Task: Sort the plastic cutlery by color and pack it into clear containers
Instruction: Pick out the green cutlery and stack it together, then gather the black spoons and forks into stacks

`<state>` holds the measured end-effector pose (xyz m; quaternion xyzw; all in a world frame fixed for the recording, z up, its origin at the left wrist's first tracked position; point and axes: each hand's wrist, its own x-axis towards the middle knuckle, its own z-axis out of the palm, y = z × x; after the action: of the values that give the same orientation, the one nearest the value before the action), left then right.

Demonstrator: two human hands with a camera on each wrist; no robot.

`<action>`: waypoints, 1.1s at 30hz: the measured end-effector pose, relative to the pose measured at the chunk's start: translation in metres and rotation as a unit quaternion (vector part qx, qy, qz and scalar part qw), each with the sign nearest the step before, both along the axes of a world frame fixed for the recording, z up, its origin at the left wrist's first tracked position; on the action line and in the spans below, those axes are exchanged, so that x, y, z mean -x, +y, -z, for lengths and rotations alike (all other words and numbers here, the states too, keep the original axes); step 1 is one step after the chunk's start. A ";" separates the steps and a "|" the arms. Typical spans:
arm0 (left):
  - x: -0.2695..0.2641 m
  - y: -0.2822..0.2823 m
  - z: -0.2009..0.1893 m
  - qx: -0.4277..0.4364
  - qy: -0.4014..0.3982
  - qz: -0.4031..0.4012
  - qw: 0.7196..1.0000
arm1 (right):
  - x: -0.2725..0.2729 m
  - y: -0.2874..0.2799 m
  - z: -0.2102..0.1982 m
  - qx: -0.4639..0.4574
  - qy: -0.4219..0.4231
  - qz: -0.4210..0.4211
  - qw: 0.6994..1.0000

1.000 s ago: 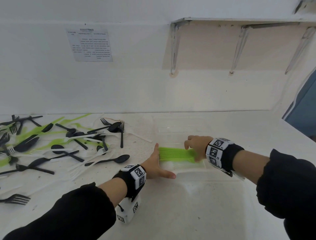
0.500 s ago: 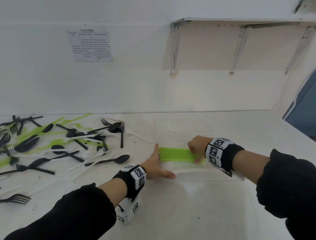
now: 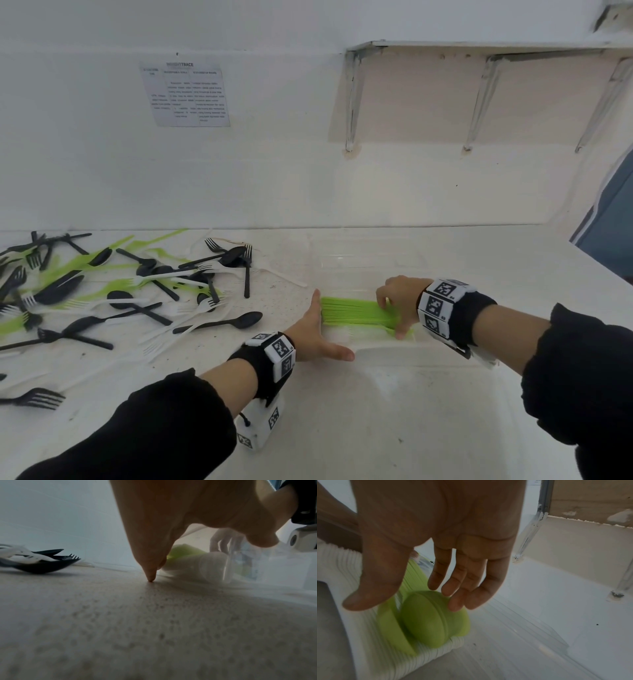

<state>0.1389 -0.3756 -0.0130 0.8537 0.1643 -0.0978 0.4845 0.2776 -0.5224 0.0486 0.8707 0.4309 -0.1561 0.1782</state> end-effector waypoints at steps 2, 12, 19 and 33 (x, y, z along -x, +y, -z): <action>0.000 0.000 0.000 -0.002 0.001 0.000 1.000 | -0.001 -0.001 -0.001 0.001 -0.001 0.002 1.000; -0.001 0.001 0.000 -0.008 -0.002 0.002 1.000 | 0.001 -0.006 -0.002 -0.044 -0.011 0.030 0.999; 0.009 0.035 -0.004 0.025 -0.041 -0.032 0.998 | 0.023 0.038 -0.047 -0.115 0.006 0.027 0.993; 0.073 0.243 -0.035 -0.238 -0.070 -0.231 0.941 | 0.118 0.232 -0.009 -0.001 0.080 -0.075 0.994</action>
<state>0.0663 -0.1324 0.0217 0.8872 0.3413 0.1183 0.2871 0.1600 -0.2900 0.0575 0.8211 0.5077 -0.2112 0.1531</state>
